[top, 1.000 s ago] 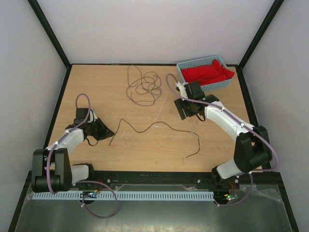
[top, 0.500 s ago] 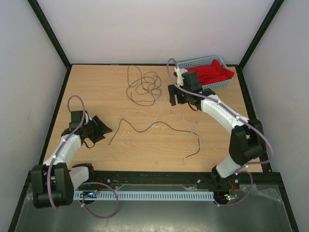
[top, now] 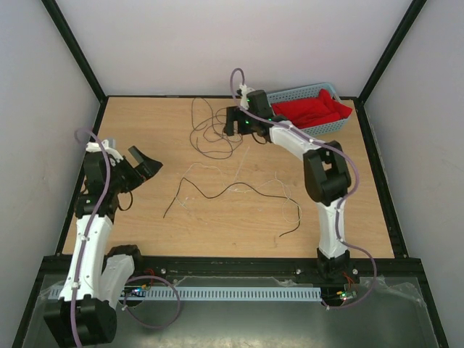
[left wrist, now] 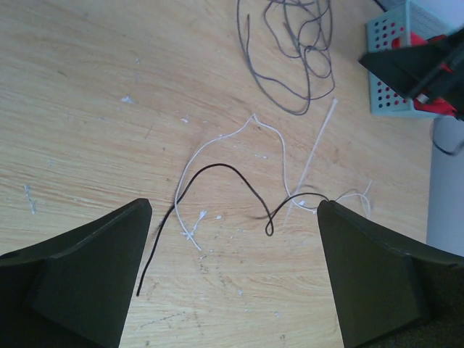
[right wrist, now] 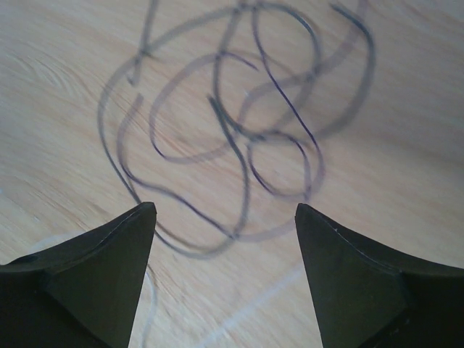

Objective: Zip-tie the wires
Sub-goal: Place the cable at the center of the board, then pick up the cable at the center of the board.

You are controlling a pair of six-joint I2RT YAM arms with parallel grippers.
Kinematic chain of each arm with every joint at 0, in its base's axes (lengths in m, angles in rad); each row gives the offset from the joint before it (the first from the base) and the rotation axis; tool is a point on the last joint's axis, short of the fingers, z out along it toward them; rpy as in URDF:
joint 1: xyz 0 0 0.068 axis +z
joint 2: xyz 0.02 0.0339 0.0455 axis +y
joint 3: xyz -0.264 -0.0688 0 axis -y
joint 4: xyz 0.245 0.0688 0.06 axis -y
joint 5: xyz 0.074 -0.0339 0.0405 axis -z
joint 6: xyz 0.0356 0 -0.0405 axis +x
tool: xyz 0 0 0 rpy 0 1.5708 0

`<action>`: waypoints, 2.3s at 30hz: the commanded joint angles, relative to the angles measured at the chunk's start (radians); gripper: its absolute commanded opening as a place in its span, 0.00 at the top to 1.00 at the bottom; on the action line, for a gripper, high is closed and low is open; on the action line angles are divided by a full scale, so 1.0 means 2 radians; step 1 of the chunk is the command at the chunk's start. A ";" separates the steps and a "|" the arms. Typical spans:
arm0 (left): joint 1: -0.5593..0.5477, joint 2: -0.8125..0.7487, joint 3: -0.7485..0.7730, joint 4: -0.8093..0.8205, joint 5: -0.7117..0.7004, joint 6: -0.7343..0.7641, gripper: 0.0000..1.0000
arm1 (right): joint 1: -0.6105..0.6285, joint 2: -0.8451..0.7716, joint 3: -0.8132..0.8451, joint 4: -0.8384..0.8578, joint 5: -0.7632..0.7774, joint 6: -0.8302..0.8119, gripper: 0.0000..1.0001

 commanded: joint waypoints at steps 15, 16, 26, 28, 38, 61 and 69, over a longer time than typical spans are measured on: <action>0.003 -0.043 0.039 0.001 0.022 0.003 0.01 | 0.067 0.230 0.313 -0.038 -0.034 0.063 0.22; 0.004 -0.044 0.038 0.001 0.022 0.004 0.01 | 0.067 0.235 0.318 -0.038 -0.033 0.064 0.23; 0.003 -0.036 0.032 0.006 0.021 0.012 0.01 | 0.067 0.278 0.366 -0.034 -0.017 0.063 0.28; 0.003 -0.034 0.031 0.008 0.021 0.012 0.01 | 0.067 0.284 0.375 -0.034 -0.018 0.066 0.31; 0.003 -0.029 0.041 0.010 0.025 0.017 0.01 | 0.067 0.286 0.380 -0.022 -0.017 0.064 0.72; -0.102 0.131 0.143 0.250 0.181 0.243 0.01 | 0.026 0.069 0.343 -0.125 -0.095 -0.033 1.00; -0.173 0.231 0.194 0.322 0.178 0.347 0.05 | 0.008 -0.022 0.259 -0.170 -0.168 -0.070 1.00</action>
